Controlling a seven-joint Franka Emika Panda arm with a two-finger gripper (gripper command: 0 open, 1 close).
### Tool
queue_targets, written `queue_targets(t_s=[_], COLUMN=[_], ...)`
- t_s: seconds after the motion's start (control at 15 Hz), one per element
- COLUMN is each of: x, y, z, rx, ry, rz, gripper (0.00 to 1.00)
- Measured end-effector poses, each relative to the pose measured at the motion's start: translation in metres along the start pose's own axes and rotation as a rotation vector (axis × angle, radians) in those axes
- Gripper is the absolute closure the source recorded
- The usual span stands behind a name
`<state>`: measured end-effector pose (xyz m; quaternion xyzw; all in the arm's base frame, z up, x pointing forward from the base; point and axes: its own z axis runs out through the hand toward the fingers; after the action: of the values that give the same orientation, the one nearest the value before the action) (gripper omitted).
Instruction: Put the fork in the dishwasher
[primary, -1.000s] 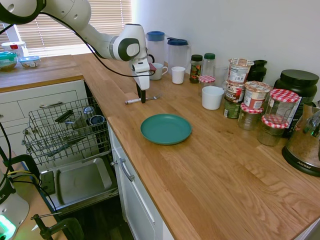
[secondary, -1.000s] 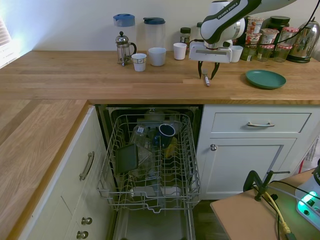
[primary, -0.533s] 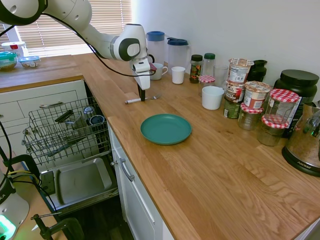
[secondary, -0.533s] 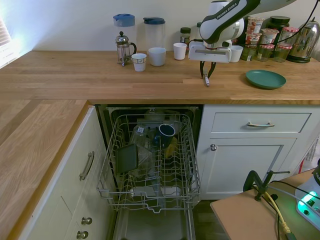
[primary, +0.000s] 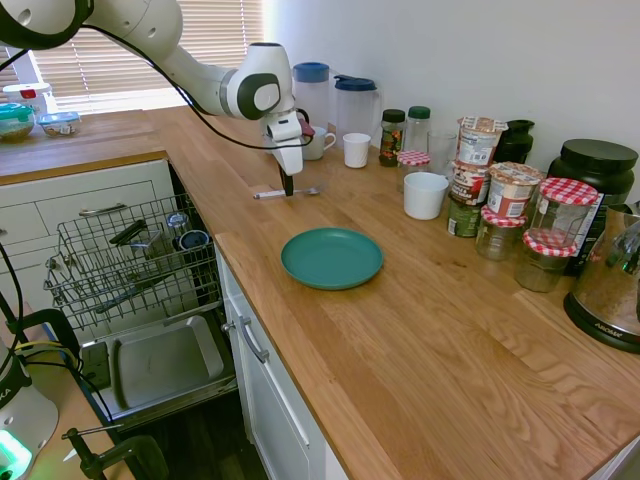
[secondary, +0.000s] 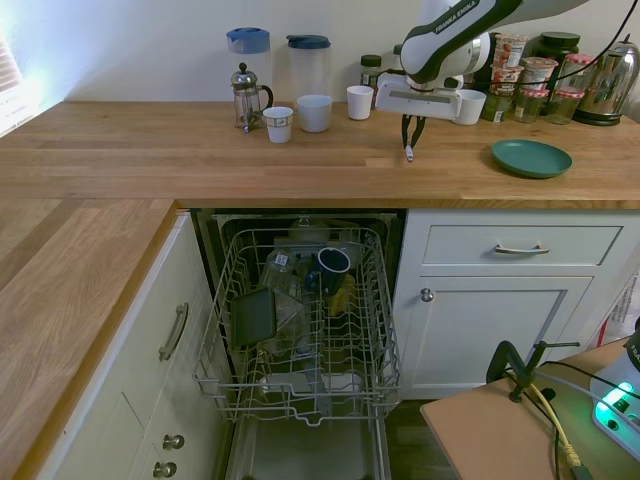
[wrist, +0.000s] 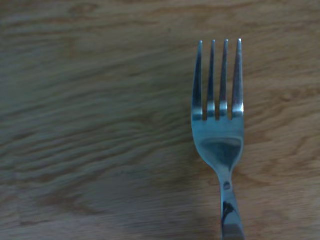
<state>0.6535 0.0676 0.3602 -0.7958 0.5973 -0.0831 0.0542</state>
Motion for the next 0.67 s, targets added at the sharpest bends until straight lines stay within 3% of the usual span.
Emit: queue_targets(t_s=[0.67], x=[-0.104], y=[0.065], z=[-0.060], rx=[0.036], ry=[0.047], rz=[-0.008], gripper=[1.00])
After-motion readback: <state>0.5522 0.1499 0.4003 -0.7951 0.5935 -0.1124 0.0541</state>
